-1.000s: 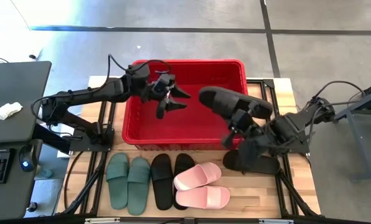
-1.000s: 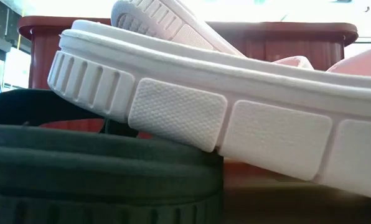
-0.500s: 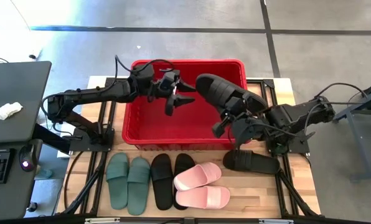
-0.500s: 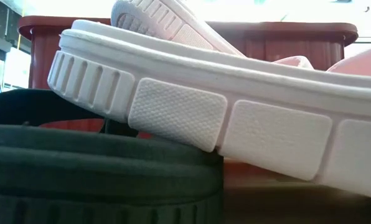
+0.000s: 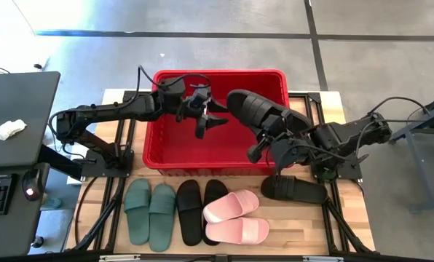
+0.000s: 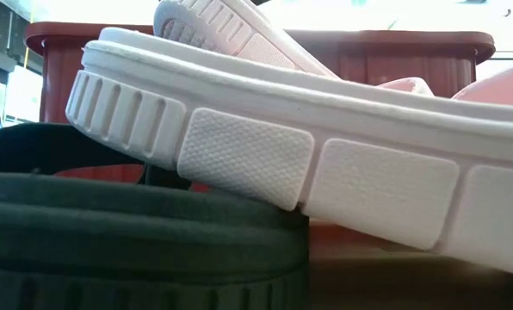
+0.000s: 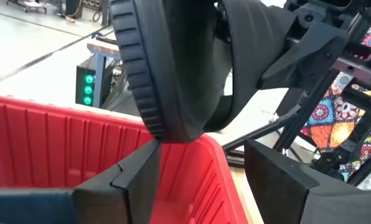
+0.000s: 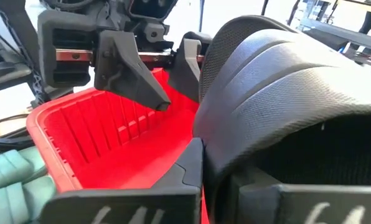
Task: Pick and place slides into bin
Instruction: Put the black slipper into the red bin
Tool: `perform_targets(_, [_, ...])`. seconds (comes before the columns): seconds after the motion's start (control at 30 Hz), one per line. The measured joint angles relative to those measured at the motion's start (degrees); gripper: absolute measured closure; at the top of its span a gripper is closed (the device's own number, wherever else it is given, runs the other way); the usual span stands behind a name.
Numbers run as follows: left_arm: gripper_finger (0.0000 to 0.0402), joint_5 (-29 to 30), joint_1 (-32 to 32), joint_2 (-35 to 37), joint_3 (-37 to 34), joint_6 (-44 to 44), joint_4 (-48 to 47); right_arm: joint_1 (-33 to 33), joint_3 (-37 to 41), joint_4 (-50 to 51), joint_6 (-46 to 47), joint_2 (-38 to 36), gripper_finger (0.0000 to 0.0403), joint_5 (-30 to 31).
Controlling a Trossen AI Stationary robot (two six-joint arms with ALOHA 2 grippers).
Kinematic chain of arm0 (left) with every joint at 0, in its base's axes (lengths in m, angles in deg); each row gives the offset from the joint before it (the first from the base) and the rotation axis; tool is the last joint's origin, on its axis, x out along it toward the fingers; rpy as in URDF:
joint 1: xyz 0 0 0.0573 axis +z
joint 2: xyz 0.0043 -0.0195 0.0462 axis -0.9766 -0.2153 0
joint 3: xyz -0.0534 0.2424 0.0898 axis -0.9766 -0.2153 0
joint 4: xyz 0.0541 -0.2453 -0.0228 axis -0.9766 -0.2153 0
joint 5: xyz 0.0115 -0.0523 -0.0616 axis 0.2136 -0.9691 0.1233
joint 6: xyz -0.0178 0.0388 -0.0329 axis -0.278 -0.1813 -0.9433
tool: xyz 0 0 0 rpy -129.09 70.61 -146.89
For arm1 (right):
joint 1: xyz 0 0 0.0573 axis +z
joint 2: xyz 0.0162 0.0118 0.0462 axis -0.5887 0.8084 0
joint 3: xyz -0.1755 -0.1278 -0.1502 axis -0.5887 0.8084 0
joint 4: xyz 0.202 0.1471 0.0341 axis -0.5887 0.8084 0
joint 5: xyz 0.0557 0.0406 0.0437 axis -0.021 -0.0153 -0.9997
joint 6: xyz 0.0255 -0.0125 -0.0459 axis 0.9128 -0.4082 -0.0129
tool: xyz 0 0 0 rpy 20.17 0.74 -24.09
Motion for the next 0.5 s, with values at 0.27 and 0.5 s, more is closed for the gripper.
perform_targets(0.27, [0.0191, 1.9, 0.02, -0.07, 0.0, -0.99, 0.16, 0.55, 0.0, -1.6, -1.9, -0.17, 0.0403, -1.83])
perform_targets(0.5, [0.0191, 2.11, 0.02, -0.07, 0.0, -1.04, 1.75, -0.55, 0.0, -2.28, -2.55, 0.51, 0.0403, -3.75])
